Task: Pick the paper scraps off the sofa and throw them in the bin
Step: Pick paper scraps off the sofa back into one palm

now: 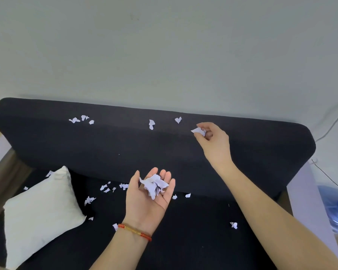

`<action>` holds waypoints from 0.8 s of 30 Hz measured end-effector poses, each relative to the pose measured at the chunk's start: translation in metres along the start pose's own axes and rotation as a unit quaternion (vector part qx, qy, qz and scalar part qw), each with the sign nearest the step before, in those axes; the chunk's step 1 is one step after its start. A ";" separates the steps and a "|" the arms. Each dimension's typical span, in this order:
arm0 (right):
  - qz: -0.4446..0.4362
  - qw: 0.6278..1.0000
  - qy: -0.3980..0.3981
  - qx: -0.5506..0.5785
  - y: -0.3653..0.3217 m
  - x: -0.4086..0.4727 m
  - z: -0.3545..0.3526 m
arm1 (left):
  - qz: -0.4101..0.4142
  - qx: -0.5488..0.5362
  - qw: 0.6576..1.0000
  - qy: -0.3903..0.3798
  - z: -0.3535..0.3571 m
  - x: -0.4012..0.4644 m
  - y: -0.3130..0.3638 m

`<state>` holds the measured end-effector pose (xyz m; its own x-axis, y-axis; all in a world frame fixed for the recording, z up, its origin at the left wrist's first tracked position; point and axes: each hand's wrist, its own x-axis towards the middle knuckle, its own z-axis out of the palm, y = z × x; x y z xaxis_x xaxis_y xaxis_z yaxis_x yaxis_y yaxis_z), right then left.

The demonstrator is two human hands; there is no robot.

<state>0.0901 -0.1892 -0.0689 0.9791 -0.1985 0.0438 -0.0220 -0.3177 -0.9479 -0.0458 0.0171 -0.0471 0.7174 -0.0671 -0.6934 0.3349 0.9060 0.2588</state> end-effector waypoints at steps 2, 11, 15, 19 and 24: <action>-0.014 1.000 -0.008 0.015 -0.031 -0.033 0.001 | -0.006 0.010 1.000 -0.013 -0.001 -0.009 0.006; -0.044 0.997 -0.063 0.003 -0.115 -0.190 0.036 | -0.029 0.053 0.992 -0.111 -0.020 -0.064 0.022; -0.073 0.992 -0.076 -0.071 -0.121 -0.242 0.062 | -0.044 0.082 0.985 -0.147 -0.046 -0.087 0.029; -0.102 0.984 -0.059 -0.131 -0.126 -0.280 0.086 | -0.054 0.093 0.987 -0.118 -0.071 -0.106 0.040; -0.127 0.972 -0.058 -0.187 -0.129 -0.315 0.114 | -0.054 0.109 0.987 -0.105 -0.102 -0.125 0.056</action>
<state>-0.1929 0.0204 0.0036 0.9782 0.0293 0.2055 0.1729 -0.6627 -0.7286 -0.1787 0.1183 -0.0145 0.7735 -0.2631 -0.5766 0.5227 0.7793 0.3457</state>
